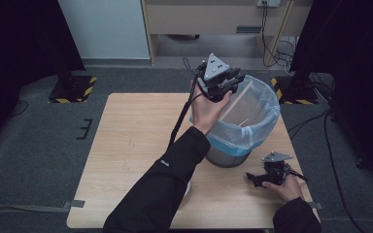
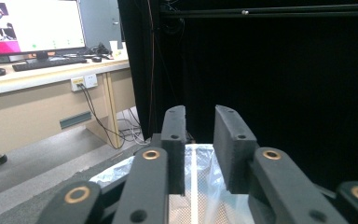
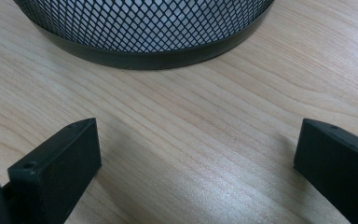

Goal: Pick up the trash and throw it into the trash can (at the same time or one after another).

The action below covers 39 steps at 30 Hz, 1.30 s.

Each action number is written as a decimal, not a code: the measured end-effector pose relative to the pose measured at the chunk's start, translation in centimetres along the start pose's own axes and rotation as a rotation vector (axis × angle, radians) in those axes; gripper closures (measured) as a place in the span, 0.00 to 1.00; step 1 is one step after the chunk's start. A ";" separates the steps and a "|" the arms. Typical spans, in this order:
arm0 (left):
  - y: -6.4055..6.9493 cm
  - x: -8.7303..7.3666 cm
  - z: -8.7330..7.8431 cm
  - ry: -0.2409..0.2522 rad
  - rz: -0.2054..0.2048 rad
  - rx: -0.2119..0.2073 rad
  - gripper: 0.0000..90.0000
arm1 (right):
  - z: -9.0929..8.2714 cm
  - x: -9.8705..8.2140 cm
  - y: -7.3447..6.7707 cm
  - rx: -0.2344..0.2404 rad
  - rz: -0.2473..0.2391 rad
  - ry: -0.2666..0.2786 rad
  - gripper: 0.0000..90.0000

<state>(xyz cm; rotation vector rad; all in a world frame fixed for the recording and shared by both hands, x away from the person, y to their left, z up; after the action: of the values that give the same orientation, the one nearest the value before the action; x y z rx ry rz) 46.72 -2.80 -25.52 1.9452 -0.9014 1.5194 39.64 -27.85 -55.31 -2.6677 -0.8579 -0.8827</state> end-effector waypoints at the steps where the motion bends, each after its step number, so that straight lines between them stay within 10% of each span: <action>1: -0.1 0.0 -0.3 0.002 -0.003 0.000 0.80 | 0.0 0.0 0.0 0.000 0.000 0.000 0.01; 19: -2.2 -3.0 -12.0 0.005 0.025 0.061 0.60 | 0.0 0.0 0.0 0.000 0.001 0.002 0.01; 30: -4.5 -10.3 -16.7 -0.072 -0.061 0.111 0.50 | 0.0 0.0 0.0 0.001 0.001 0.000 0.01; 39: -5.1 -18.9 -18.6 -0.254 -0.128 0.134 0.44 | 0.0 0.0 0.0 0.000 0.001 0.000 0.01</action>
<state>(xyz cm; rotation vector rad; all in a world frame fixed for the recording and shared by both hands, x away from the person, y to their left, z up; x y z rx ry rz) 35.93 17.77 -39.24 2.2845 -0.7756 1.3102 39.63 -27.84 -55.32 -2.6676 -0.8568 -0.8819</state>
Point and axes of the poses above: each handheld gripper's, and its own axes: z roughly forward along the jaws, x roughly out of its top, y roughly to its right, the point moved 2 cm from there along z, roughly forward along the jaws, and after that the axes turned 8 degrees about -y, right-handed, at the moved point
